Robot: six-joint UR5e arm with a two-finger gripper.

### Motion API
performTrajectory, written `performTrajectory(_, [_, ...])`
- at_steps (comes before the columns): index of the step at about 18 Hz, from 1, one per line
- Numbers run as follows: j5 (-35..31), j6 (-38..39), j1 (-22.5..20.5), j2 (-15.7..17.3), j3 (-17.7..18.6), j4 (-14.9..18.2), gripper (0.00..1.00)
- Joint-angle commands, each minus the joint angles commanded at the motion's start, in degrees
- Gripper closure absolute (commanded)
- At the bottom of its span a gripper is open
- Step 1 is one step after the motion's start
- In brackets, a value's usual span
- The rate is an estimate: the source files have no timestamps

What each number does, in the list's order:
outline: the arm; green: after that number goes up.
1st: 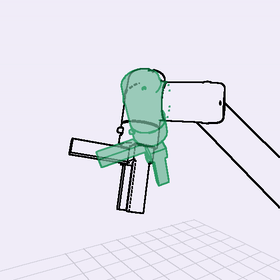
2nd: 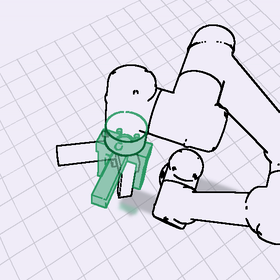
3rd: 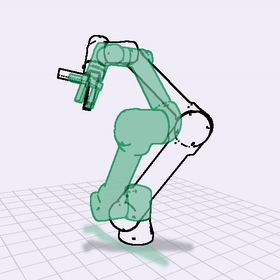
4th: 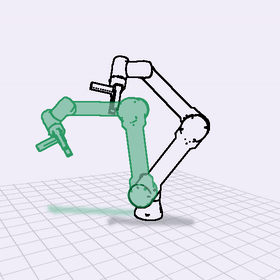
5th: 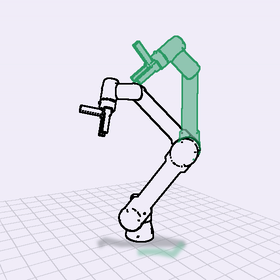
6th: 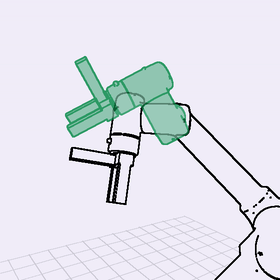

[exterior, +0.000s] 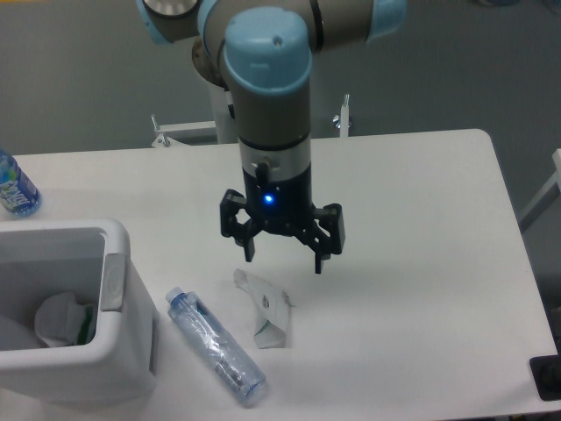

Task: Place the trash in the trash can
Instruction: 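Lower the open gripper over the crumpled white paper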

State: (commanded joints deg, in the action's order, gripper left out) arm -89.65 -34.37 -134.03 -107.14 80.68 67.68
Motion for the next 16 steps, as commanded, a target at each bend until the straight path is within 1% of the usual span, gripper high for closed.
performTrajectory(2, [-0.1, 0.0, 0.0, -1.1, 0.9, -0.4, 0.0])
performTrajectory(4, [-0.1, 0.1, 0.2, -2.2, 1.4, -1.6, 0.0])
performTrajectory(7, [0.0, 0.0, 0.3, -3.3, 4.5, -2.6, 0.0])
performTrajectory(9, [0.0, 0.5, 0.4, -3.5, 6.9, -3.9, 0.0])
performTrajectory(11, [0.2, 2.5, 1.1, -3.9, 10.4, -7.0, 0.0])
performTrajectory(12, [0.3, 2.9, 1.4, -4.5, 11.9, -9.2, 0.0])
performTrajectory(13, [0.4, 3.4, 1.9, -5.2, 12.9, -10.7, 0.0])
performTrajectory(14, [0.6, 4.5, 2.5, -6.0, 13.2, -11.5, 0.0])
performTrajectory(16, [1.1, 7.7, 3.3, -7.8, 12.6, -11.8, 0.0])
